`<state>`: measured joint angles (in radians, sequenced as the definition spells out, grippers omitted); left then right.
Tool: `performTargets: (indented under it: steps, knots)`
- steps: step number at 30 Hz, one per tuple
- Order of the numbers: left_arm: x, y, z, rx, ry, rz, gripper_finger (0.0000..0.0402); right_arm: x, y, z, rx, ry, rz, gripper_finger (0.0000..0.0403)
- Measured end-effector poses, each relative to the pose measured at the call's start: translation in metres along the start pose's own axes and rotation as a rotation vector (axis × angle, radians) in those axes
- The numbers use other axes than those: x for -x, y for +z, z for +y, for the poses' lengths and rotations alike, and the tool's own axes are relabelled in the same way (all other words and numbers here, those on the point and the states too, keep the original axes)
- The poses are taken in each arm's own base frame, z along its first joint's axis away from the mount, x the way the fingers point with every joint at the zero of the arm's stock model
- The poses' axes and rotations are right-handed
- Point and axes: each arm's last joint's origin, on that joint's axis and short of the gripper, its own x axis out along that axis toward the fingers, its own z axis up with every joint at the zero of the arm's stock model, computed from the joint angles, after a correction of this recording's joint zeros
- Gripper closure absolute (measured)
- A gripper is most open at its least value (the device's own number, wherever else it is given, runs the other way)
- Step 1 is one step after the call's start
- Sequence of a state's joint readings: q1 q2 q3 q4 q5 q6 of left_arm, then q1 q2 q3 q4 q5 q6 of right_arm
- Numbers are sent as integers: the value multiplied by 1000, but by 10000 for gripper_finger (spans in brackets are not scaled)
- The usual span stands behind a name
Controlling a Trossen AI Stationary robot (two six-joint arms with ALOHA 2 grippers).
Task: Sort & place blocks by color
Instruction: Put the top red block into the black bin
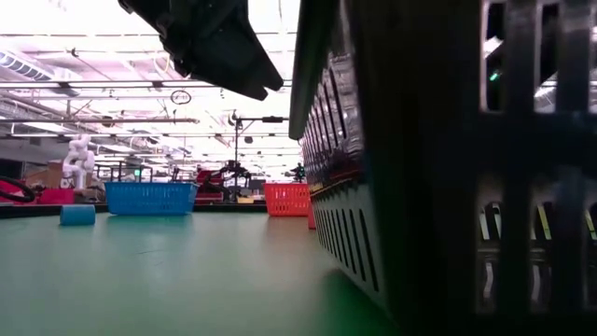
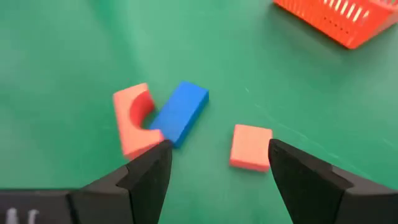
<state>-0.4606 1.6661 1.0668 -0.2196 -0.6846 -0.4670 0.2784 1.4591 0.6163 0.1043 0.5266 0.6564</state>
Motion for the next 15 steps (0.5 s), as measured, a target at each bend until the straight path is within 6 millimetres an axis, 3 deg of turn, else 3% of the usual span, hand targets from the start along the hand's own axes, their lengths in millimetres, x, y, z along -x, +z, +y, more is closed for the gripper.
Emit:
performTargets:
  steps: [7,15]
  knots:
    - [0,-4,3,-48,19,34,160,-28,-6,-13,-11,-85,32,145]
    - [22,7,22,22,44,49,160,-43,-6,-15,104,-88,10,148]
